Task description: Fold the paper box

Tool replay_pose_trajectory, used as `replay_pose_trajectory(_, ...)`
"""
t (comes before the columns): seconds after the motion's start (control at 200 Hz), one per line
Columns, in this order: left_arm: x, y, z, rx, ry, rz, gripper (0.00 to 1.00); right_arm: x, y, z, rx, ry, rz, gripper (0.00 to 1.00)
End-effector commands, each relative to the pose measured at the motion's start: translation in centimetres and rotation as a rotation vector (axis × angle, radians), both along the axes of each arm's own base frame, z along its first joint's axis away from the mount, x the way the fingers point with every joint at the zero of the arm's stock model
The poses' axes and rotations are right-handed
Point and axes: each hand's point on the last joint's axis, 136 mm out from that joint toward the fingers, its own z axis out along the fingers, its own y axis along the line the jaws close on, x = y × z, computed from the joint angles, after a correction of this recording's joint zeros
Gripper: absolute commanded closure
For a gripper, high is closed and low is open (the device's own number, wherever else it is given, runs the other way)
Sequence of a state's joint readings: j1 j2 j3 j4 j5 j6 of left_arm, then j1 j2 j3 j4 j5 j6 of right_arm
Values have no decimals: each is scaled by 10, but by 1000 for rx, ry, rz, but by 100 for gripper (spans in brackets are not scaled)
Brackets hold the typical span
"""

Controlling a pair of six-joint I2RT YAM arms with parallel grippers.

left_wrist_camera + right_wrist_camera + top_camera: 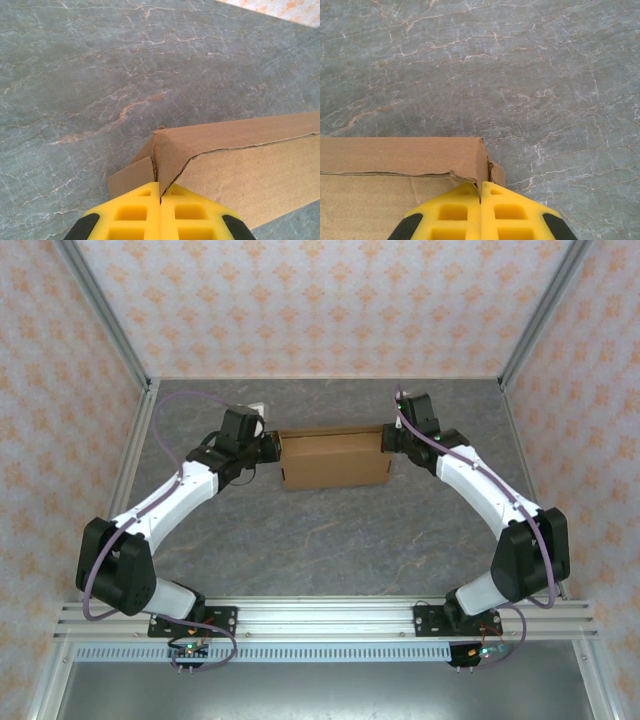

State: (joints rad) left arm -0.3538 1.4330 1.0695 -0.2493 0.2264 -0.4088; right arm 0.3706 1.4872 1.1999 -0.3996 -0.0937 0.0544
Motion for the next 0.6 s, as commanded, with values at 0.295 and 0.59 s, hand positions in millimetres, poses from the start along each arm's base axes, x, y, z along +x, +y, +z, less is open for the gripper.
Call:
replay_pose_trajectory(0.295,-24,2,-36,76,26,11,98,-15,-10,-37,-40,19,-14,100)
replay_pose_trajectory(0.59,-30,9,-20,86,-17,17,79,-14,-18,-32,-52,-10,-51,100)
